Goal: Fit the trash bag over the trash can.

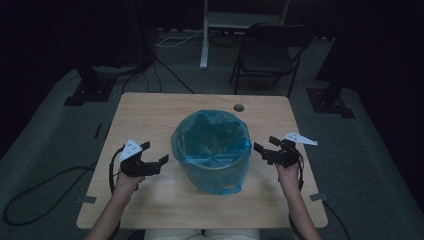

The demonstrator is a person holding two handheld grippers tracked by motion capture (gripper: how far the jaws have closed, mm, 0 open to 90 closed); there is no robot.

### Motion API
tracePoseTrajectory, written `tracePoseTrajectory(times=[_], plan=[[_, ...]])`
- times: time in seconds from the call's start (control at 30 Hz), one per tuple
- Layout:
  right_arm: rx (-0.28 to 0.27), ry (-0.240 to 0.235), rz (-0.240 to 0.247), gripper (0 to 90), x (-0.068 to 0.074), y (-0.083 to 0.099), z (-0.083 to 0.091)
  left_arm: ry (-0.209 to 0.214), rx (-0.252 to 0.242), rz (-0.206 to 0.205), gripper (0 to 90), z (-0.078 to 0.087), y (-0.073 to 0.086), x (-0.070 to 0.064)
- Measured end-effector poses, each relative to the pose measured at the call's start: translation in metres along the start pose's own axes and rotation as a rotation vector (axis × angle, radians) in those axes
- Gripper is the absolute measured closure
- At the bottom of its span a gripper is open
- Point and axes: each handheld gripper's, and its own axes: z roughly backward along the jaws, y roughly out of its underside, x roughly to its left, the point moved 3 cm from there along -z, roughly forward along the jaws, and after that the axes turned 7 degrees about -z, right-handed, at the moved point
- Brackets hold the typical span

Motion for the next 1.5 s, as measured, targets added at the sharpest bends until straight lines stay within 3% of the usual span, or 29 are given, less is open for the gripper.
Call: tracePoseTrajectory(times=[0.13,0.33,0.37,0.5,0.67,0.73,0.83,1.0,1.17,1.33,1.37,1.5], plan=[[-0.005,0.038,0.014,14.3,-0.006,0.007,0.008,-0.021,0.016,-0.01,6.9,0.007,0.009,0.003],[-0.017,0.043,0.006,14.4,-0.012,0.017,0.016,-0.04,0.016,-0.001,6.9,0.019,0.022,0.008],[-0.018,0.031,0.002,14.3,-0.014,0.023,0.019,-0.061,0.037,0.02,6.9,0.028,0.034,0.014],[-0.008,0.031,0.013,14.2,-0.016,0.031,0.024,-0.078,0.047,0.032,6.9,0.036,0.043,0.018],[0.005,0.092,0.036,14.2,-0.024,0.045,0.033,-0.113,0.045,0.058,6.9,0.054,0.061,0.022],[0.003,0.096,0.033,14.2,-0.025,0.047,0.035,-0.113,0.045,0.058,6.9,0.054,0.061,0.022],[0.004,0.128,0.028,14.2,-0.031,0.057,0.043,-0.16,0.08,0.041,6.9,0.067,0.077,0.022],[0.024,0.166,0.038,14.3,-0.038,0.073,0.054,-0.17,0.09,0.053,6.9,0.079,0.087,0.024],[0.037,0.173,0.021,14.3,-0.043,0.081,0.062,-0.185,0.09,0.063,6.9,0.099,0.095,0.027],[0.044,0.203,-0.018,14.2,-0.05,0.094,0.078,-0.207,0.106,0.058,6.9,0.111,0.101,0.027],[0.037,0.231,-0.022,14.3,-0.053,0.098,0.086,-0.219,0.105,0.065,6.9,0.118,0.104,0.028],[0.017,0.252,-0.041,14.2,-0.056,0.101,0.097,-0.226,0.115,0.071,6.9,0.124,0.109,0.029]])
